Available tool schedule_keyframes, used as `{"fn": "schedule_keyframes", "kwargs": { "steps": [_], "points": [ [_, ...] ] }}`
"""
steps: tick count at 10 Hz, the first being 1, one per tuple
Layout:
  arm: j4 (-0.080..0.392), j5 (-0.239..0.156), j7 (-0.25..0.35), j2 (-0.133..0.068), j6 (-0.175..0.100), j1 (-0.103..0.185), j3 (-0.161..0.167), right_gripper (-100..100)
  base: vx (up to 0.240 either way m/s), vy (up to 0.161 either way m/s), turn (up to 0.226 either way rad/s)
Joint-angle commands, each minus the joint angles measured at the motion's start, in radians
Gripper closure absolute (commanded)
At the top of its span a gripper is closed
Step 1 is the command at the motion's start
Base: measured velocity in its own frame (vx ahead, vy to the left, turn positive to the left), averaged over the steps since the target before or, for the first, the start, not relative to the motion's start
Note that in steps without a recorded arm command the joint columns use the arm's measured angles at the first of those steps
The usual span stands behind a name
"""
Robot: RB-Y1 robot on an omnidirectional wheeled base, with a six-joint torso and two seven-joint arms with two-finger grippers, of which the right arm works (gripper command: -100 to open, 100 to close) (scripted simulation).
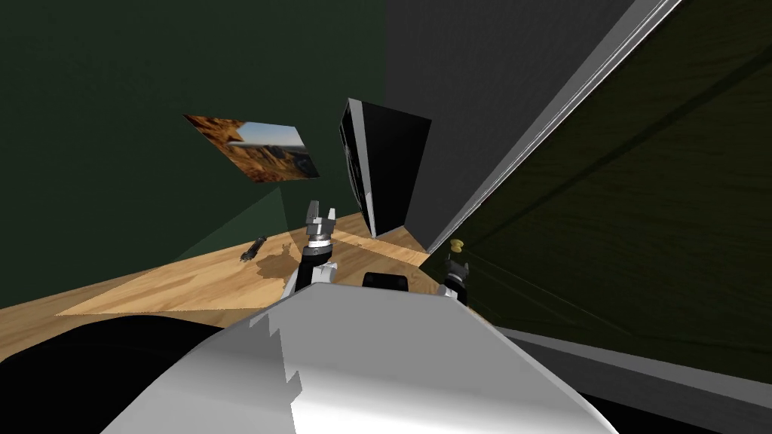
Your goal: Pull the door open
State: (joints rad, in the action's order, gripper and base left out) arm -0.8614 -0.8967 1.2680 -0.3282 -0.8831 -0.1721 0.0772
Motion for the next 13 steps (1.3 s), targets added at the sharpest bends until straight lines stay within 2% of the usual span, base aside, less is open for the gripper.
{"fn": "schedule_keyframes", "kwargs": {
  "steps": [1,4,5,6,11,13],
  "points": [
    [0.014,0.004,0.024,-0.013,-0.008,0.001,0.004,-100,0.21,-0.105,-0.009],
    [0.041,0.012,0.07,-0.039,-0.024,-0.001,0.013,-100,0.216,-0.08,-0.016],
    [0.032,0.01,0.057,-0.034,-0.018,-0.003,0.01,-100,0.107,-0.038,0.005],
    [0.032,0.01,0.057,-0.034,-0.018,-0.003,0.01,100,-0.014,0.0,-0.018],
    [0.032,0.01,0.057,-0.034,-0.018,-0.003,0.01,100,-0.021,0.006,0.004],
    [0.022,0.02,0.071,-0.04,-0.015,-0.01,0.033,100,-0.152,-0.021,0.064]
  ]
}}
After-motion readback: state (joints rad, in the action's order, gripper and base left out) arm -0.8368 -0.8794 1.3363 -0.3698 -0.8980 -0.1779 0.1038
